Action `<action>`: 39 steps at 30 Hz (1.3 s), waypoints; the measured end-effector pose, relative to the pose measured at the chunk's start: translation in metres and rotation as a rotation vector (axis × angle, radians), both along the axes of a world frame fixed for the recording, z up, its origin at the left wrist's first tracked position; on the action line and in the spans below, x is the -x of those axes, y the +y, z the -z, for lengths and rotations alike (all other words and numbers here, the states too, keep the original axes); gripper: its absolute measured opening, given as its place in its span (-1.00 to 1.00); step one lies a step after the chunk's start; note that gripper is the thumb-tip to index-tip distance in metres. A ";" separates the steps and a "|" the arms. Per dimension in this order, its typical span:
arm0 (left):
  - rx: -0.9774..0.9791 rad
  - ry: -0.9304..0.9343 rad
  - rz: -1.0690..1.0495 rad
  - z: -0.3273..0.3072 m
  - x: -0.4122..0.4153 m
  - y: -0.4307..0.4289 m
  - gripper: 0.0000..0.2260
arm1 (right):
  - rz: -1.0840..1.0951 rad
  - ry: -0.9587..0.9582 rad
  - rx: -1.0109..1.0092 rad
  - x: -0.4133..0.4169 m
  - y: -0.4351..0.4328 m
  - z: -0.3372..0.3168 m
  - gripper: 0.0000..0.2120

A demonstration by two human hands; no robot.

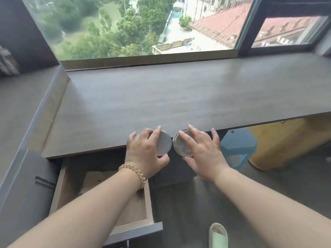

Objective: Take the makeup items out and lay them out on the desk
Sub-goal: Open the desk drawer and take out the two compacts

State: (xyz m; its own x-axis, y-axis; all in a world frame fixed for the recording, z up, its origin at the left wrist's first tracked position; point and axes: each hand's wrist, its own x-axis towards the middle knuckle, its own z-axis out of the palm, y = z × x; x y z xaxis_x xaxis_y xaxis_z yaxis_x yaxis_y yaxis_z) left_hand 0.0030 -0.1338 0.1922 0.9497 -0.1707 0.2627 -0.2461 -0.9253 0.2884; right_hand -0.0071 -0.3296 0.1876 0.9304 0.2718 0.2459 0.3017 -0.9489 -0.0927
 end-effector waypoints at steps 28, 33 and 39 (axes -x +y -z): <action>0.032 0.295 -0.166 0.059 -0.259 -0.379 -0.29 | -0.077 0.322 0.094 -0.294 -0.367 0.049 -0.33; 0.013 0.365 -0.157 0.070 -0.275 -0.374 -0.30 | -0.107 0.313 0.031 -0.312 -0.357 0.060 -0.38; 0.018 0.381 -0.172 0.075 -0.283 -0.377 -0.33 | -0.144 0.352 -0.005 -0.324 -0.355 0.067 -0.37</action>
State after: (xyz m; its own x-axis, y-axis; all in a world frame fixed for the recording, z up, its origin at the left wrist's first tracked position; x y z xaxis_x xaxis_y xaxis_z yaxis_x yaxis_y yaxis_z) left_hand 0.2857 -0.5103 0.1168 0.9938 -0.0002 -0.1116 0.0386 -0.9377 0.3453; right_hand 0.3167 -0.6848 0.1207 0.9104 0.4059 -0.0807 0.3811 -0.8982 -0.2190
